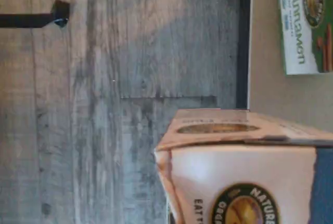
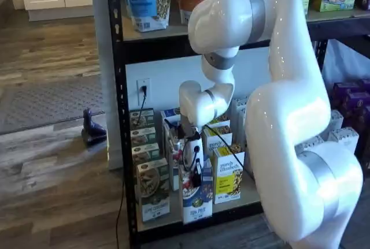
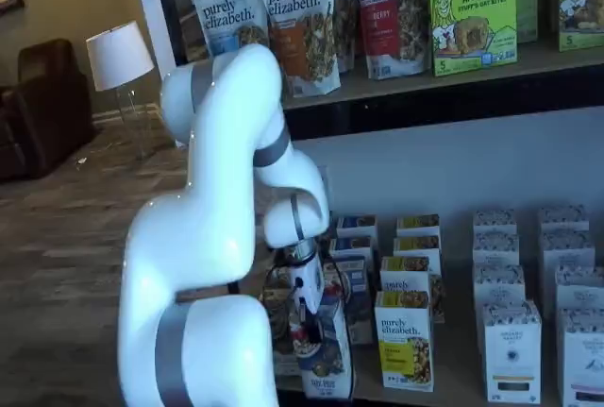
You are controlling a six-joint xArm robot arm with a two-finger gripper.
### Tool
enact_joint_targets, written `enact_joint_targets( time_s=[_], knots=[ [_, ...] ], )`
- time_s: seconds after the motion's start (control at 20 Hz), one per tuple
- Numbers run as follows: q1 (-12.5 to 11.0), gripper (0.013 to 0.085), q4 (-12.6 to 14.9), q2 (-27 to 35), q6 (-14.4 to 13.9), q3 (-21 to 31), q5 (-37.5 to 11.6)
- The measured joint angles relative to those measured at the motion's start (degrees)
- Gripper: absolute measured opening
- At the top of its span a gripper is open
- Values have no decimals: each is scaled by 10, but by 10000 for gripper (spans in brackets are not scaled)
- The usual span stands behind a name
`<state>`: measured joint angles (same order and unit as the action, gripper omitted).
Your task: Pick up the blue and white box that is on the bottom shelf, the second box from the left
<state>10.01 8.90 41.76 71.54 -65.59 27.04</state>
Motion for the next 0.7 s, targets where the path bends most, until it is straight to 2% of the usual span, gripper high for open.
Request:
enact_joint_targets(
  time_s=[0.4,0.55,0.7],
  knots=[
    [11,490,32,-65,-41,83,-22],
    [9,490,34,-94,-42,111,-27],
    [8,490,15,-125,-23,133,-13]
  ],
)
